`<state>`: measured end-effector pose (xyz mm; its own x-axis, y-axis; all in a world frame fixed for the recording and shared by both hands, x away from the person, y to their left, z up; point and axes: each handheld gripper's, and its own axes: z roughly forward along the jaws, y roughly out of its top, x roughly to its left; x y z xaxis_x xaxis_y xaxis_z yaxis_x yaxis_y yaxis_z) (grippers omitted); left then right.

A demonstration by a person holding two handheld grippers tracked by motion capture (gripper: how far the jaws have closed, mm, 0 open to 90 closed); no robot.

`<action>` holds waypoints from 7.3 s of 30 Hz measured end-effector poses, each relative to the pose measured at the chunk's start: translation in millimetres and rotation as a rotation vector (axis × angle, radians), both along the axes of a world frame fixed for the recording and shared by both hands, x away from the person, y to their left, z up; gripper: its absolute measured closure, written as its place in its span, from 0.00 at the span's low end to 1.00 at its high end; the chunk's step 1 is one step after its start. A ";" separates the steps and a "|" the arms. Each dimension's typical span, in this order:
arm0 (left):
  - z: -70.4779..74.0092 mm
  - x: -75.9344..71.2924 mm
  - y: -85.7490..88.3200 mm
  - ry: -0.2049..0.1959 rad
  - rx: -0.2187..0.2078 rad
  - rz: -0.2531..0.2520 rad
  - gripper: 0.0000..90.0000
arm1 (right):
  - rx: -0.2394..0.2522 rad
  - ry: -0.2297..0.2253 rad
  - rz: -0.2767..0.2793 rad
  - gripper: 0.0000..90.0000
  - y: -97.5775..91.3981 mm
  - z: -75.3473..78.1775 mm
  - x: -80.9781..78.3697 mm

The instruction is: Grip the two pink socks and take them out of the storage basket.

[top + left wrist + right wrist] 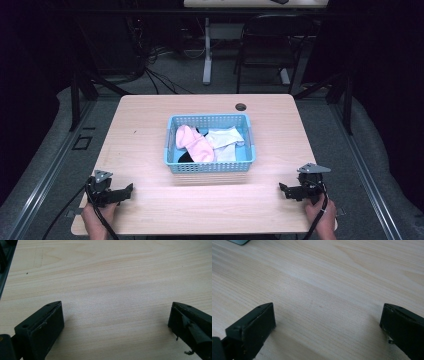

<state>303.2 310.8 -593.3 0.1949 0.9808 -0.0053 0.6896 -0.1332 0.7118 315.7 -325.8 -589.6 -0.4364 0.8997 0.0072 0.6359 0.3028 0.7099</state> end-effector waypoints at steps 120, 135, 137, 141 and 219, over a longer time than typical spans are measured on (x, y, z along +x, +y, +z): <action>107.6 163.7 -240.5 0.354 0.088 -0.590 0.09 | -0.001 0.000 0.000 0.00 0.0 0.1 0.0; 80.6 176.0 -257.1 0.455 0.183 -0.534 0.37 | 0.000 0.000 0.000 0.00 0.0 0.0 0.0; 79.4 176.2 -258.5 0.461 0.201 -0.526 0.44 | -0.001 0.000 0.000 0.00 0.0 0.1 0.0; 78.1 175.5 -258.5 0.460 0.218 -0.519 0.63 | 0.000 0.000 0.000 0.00 0.0 0.0 0.0; 240.2 140.0 -208.8 0.304 0.208 -0.601 0.95 | 0.001 0.000 0.000 0.00 0.1 0.0 0.0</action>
